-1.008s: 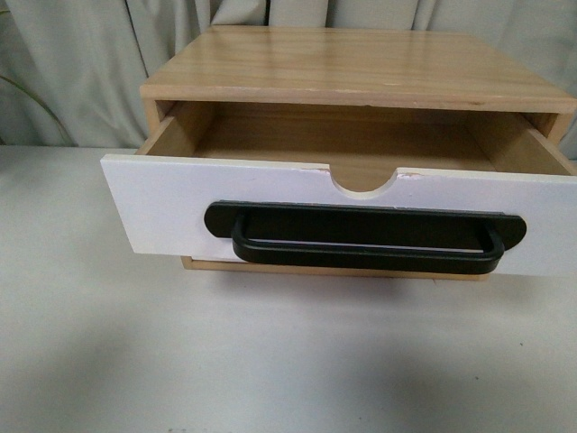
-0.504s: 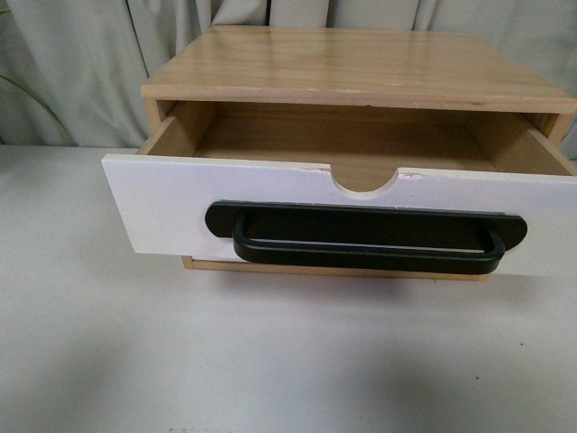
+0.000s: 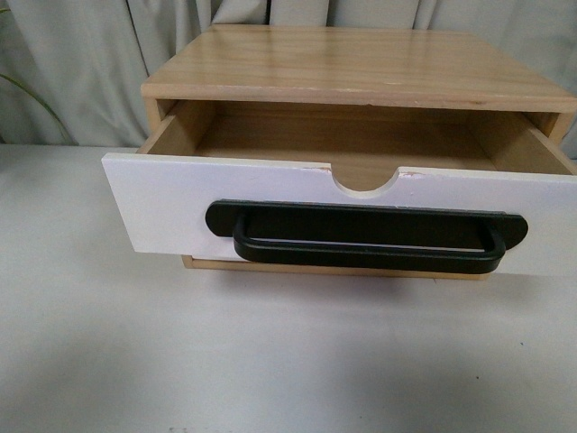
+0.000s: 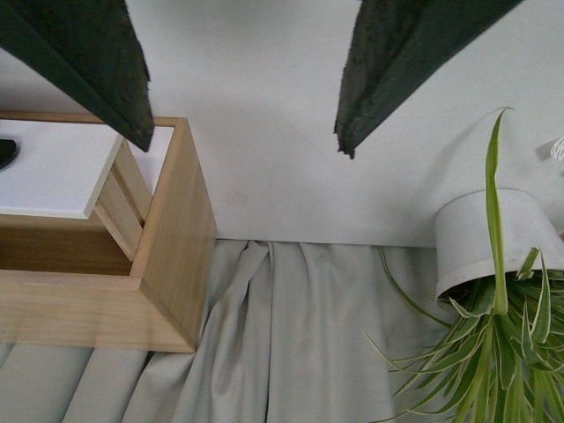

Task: Pull drawer

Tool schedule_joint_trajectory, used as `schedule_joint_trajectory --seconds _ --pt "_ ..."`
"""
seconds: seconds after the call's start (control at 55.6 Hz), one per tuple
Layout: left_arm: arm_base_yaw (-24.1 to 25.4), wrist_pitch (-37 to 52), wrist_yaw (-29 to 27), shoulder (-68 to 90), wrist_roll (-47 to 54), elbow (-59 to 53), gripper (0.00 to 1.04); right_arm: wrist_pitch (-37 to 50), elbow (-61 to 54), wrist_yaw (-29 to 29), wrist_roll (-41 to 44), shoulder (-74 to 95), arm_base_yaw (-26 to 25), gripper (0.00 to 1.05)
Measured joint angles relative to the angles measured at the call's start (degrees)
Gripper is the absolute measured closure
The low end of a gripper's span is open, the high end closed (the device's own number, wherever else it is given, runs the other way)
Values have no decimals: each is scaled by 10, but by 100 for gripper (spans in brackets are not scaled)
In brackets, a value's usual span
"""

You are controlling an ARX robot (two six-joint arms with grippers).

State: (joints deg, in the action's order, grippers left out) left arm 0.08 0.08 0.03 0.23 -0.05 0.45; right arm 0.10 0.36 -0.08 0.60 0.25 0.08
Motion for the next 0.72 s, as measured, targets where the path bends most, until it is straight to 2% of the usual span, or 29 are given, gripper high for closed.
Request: schedule_joint_trajectory --seconds 0.198,0.252,0.324,0.72 --pt "0 0 0 0 0 0 7 0 0 0 0 0 0 13" --pt "0 0 0 0 0 0 6 0 0 0 -1 0 0 7" --pt "0 0 0 0 0 0 7 0 0 0 0 0 0 10" --pt "0 0 0 0 0 0 6 0 0 0 0 0 0 9"
